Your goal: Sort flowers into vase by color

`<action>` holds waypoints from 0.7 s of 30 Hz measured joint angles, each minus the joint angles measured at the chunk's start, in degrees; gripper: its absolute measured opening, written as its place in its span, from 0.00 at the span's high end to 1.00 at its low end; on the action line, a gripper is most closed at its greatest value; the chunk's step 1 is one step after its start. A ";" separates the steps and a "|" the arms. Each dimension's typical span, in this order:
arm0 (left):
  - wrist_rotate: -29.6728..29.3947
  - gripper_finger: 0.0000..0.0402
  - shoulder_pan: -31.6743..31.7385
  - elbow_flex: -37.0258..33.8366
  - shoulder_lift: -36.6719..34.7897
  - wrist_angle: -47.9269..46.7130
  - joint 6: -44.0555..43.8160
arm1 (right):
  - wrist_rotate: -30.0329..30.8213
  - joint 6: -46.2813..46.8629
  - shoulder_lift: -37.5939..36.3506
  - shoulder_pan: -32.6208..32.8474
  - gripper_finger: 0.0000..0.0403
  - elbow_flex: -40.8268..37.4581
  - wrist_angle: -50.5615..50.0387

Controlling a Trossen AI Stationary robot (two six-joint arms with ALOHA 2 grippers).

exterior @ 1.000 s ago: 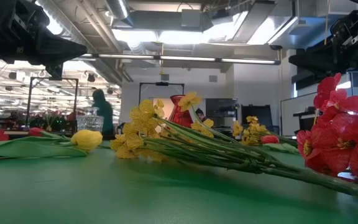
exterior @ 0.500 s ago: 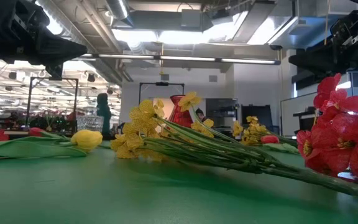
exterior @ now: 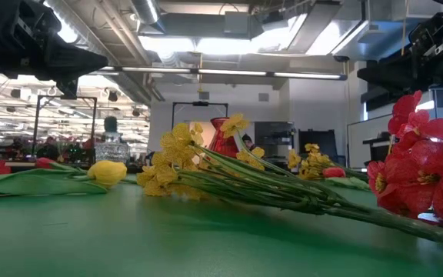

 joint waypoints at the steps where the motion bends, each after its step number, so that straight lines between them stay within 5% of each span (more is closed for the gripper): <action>1: -0.02 1.00 0.00 0.00 0.00 -0.02 0.00 | -0.01 0.00 -0.01 0.00 0.98 0.00 0.00; 10: 0.00 1.00 -0.02 0.00 0.00 -0.02 -0.02 | -1.14 3.03 0.01 0.00 0.98 0.02 1.16; 21: 0.00 1.00 -0.02 0.00 0.00 0.00 0.00 | 4.29 3.79 0.10 0.00 0.98 0.71 20.31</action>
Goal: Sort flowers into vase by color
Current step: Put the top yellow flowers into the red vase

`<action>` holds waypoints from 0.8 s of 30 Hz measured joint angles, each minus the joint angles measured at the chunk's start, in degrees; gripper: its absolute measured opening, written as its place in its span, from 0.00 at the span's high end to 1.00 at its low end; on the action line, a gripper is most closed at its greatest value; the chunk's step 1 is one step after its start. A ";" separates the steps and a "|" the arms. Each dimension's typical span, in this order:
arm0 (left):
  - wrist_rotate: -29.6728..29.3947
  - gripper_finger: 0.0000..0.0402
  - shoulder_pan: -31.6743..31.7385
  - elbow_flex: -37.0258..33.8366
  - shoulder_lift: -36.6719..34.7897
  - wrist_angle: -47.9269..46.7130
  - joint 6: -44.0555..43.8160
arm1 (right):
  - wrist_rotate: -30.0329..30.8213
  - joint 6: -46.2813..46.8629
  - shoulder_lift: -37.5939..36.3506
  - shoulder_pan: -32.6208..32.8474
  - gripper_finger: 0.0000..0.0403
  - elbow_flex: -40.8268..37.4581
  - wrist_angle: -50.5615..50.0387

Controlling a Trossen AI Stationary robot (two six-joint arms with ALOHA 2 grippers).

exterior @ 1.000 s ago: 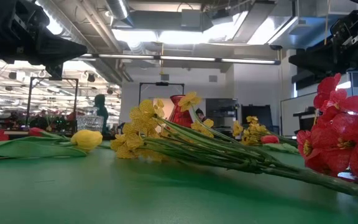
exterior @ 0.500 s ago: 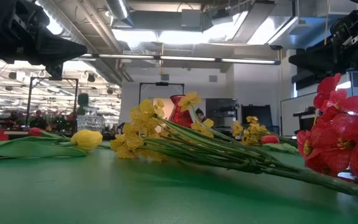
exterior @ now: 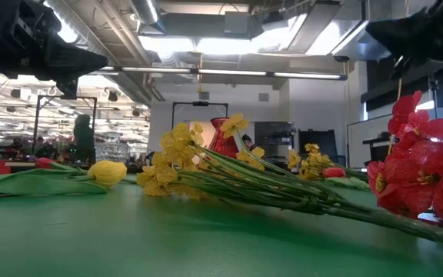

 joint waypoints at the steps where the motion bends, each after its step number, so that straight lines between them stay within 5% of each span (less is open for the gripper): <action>1: 0.00 1.00 0.01 0.00 0.00 -0.02 0.00 | 1.88 -0.50 0.48 0.00 0.98 0.80 -2.07; 11: 0.00 1.00 0.01 -0.01 0.00 -0.01 -0.01 | 20.89 1.11 20.07 0.00 0.98 19.77 -22.95; 19: 0.00 1.00 0.02 0.00 -0.01 0.00 -0.01 | 32.26 12.60 44.48 -3.21 0.98 39.47 -56.54; 21: 0.00 1.00 0.02 -0.01 0.00 -0.03 -0.01 | 31.09 15.76 49.50 -6.54 0.98 42.29 -61.96; 24: 0.00 1.00 0.00 0.00 0.00 -0.02 0.00 | 21.52 15.56 54.91 -13.18 0.98 43.38 -63.80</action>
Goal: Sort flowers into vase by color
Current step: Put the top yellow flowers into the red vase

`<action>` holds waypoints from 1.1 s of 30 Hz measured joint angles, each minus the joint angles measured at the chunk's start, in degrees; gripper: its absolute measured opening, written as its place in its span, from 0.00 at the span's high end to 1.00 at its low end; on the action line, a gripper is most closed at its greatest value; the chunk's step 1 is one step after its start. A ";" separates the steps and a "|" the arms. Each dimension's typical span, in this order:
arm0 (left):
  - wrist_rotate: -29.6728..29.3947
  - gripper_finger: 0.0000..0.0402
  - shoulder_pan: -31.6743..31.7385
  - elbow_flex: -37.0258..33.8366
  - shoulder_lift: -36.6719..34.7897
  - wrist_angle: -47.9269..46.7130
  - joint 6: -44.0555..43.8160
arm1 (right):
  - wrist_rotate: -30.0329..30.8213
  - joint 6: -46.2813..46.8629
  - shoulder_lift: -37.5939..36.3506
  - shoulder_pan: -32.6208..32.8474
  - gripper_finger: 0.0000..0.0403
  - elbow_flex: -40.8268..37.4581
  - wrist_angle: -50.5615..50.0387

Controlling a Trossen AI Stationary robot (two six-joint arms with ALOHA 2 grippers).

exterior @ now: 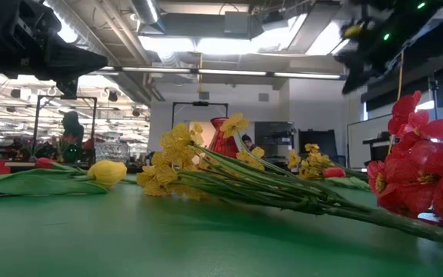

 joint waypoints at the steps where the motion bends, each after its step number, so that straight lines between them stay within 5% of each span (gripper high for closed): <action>1: 0.00 1.00 0.00 0.00 0.00 -0.02 -0.01 | -4.19 -0.64 1.47 -2.42 0.98 -0.10 0.37; 4: 0.00 1.00 0.01 -0.02 0.00 -0.02 -0.02 | -14.76 -3.91 5.85 -9.39 0.98 -1.15 2.31; 11: 0.00 1.00 0.00 -0.01 0.00 0.00 -0.01 | -23.71 -10.54 11.64 -20.41 0.98 -1.46 9.22; 28: 0.00 1.00 0.02 0.00 0.00 0.02 -0.02 | -24.94 -10.47 13.02 -25.45 0.98 -1.46 7.06; 33: -0.01 1.00 0.01 -0.02 0.00 0.00 -0.01 | -30.31 -8.81 13.51 -25.45 0.97 -2.26 7.57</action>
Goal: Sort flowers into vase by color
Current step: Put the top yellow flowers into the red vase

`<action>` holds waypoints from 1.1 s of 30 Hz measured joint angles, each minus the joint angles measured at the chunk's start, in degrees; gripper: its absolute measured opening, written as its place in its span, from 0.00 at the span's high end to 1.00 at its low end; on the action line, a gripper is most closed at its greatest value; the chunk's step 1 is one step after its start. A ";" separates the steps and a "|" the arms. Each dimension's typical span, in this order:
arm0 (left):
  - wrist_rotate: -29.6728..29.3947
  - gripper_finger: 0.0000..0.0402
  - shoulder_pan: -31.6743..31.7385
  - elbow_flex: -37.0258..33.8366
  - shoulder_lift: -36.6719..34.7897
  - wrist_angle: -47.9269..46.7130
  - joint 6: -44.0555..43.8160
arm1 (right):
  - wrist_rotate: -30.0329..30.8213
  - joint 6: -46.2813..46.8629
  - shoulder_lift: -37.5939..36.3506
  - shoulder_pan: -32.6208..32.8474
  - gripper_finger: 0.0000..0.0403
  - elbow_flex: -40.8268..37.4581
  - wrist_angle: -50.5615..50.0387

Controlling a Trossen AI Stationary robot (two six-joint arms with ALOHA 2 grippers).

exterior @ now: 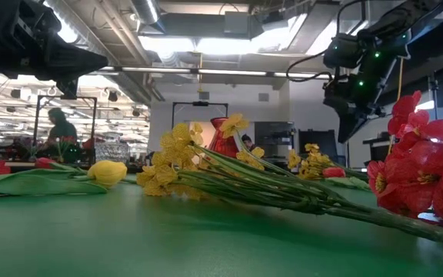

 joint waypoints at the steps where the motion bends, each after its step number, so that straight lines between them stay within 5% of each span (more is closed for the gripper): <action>1: 0.01 1.00 -0.01 0.01 0.00 0.00 0.00 | -1.46 0.00 0.47 0.00 0.97 -0.53 -0.24; 5: 0.01 1.00 0.01 0.01 0.00 0.00 0.00 | -3.09 -0.07 2.58 0.00 0.88 -3.14 -0.07; 11: 0.00 1.00 0.01 0.02 -0.01 0.00 -0.01 | -2.96 -0.29 6.74 0.00 0.64 -4.58 3.58; 17: 0.00 1.00 0.01 0.01 0.00 0.00 -0.01 | 1.68 -0.69 12.23 0.00 0.46 -4.67 9.22; 33: -0.01 1.00 0.01 0.01 -0.01 0.00 -0.01 | 2.93 -0.42 15.11 0.03 0.42 -4.59 9.85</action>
